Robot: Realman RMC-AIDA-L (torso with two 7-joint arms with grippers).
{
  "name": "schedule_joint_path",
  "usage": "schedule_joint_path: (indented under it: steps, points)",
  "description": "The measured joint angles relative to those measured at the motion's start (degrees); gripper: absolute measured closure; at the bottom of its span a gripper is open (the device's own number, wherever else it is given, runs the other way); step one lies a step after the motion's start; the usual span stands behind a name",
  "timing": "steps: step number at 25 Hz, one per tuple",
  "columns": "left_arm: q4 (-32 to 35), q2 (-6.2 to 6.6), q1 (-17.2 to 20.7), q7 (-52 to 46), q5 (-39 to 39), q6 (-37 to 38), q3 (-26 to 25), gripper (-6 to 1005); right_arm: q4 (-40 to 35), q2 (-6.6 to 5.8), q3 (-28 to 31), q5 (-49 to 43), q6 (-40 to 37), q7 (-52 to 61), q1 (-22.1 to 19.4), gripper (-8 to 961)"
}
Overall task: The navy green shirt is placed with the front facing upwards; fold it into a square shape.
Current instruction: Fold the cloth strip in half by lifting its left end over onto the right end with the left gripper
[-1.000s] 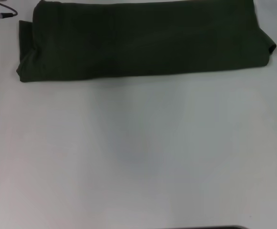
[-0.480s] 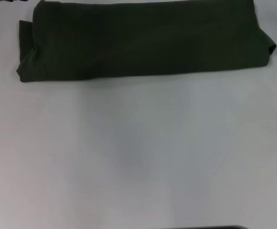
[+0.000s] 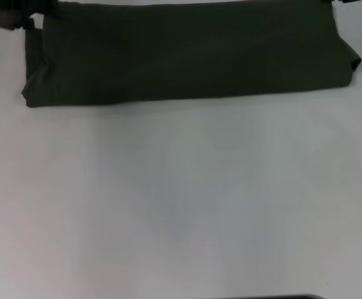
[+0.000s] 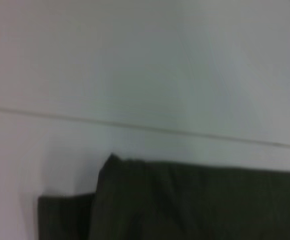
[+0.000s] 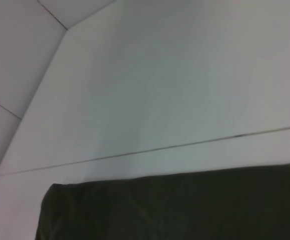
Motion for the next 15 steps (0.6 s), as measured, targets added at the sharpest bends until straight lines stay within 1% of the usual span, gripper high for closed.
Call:
schedule_joint_path:
  steps: [2, 4, 7, 8, 9, 10, 12, 15]
  points:
    - [0.3, 0.68, 0.7, 0.1, 0.1, 2.4, 0.1, 266, -1.2, 0.29, 2.2, 1.0, -1.9, -0.9, -1.8, 171]
    - [0.6, 1.61, 1.5, 0.1, 0.1, 5.5, 0.1, 267, -2.1, 0.44, 3.7, 3.9, -4.1, -3.1, -4.1, 173]
    - [1.1, 2.51, 2.7, 0.1, -0.2, 8.8, -0.2, 272, -2.4, 0.18, 4.4, 9.4, -7.0, -7.9, -7.8, 176]
    - [1.3, 2.62, 3.1, 0.1, -0.3, 9.5, -0.4, 273, -2.4, 0.12, 4.5, 11.5, -7.8, -10.2, -9.1, 176]
    - [1.8, 2.59, 3.9, -0.1, -0.5, 10.5, -1.3, 273, -2.4, 0.27, 4.6, 14.4, -8.7, -15.0, -11.3, 176]
    - [1.8, 2.59, 3.9, -0.1, -0.5, 10.5, -1.3, 274, -2.4, 0.27, 4.6, 14.4, -8.7, -15.0, -11.3, 176]
    - [2.0, 2.2, 4.7, -0.1, -0.7, 10.9, -3.8, 275, -2.5, 1.04, 4.7, 17.2, -9.1, -21.3, -13.7, 176]
    - [2.0, 1.51, 6.0, 0.4, -2.3, 11.4, -7.4, 276, -2.5, 2.32, 5.2, 19.4, -9.3, -28.1, -16.1, 176]
